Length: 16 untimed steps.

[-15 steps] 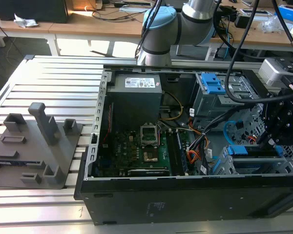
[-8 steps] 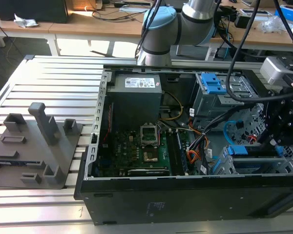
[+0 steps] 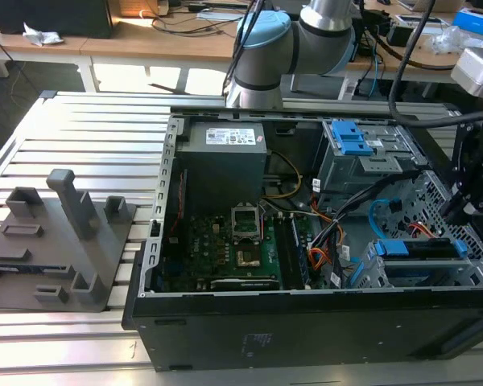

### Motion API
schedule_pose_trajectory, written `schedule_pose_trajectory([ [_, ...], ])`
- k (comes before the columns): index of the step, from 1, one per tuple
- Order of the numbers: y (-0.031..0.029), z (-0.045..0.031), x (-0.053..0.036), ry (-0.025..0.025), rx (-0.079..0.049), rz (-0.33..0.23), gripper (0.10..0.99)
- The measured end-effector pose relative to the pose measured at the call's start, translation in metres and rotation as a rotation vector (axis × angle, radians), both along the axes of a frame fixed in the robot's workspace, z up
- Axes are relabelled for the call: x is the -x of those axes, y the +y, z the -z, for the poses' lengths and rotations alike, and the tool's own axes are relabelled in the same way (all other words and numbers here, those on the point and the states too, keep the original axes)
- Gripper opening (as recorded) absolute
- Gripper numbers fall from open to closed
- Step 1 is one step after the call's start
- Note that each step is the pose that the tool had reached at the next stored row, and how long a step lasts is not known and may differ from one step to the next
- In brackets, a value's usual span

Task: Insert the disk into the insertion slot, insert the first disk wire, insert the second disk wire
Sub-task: 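Insert the first disk wire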

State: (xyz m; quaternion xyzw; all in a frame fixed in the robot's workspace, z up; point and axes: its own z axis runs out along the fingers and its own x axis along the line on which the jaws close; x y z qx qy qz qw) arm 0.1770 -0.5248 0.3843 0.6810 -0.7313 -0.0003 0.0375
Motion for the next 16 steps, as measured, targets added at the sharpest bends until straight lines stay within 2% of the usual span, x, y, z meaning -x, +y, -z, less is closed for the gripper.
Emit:
schedule_pose_trajectory([
  [1, 0.0002, -0.0049, 0.0, 0.0, 0.001, 0.0, 0.169],
  [2, 0.0006, -0.0158, 0.0, 0.0, 0.005, 0.0, 0.106],
  [6, 0.0024, -0.0467, 0.0, -0.0002, 0.019, 0.0, 0.106],
  [10, 0.0026, -0.0588, 0.0, -0.0002, 0.021, 0.0, 0.106],
  [12, 0.0025, -0.0701, 0.0, -0.0002, 0.021, 0.0, 0.106],
  [16, 0.0025, -0.0842, 0.0, -0.0002, 0.021, 0.0, 0.106],
])
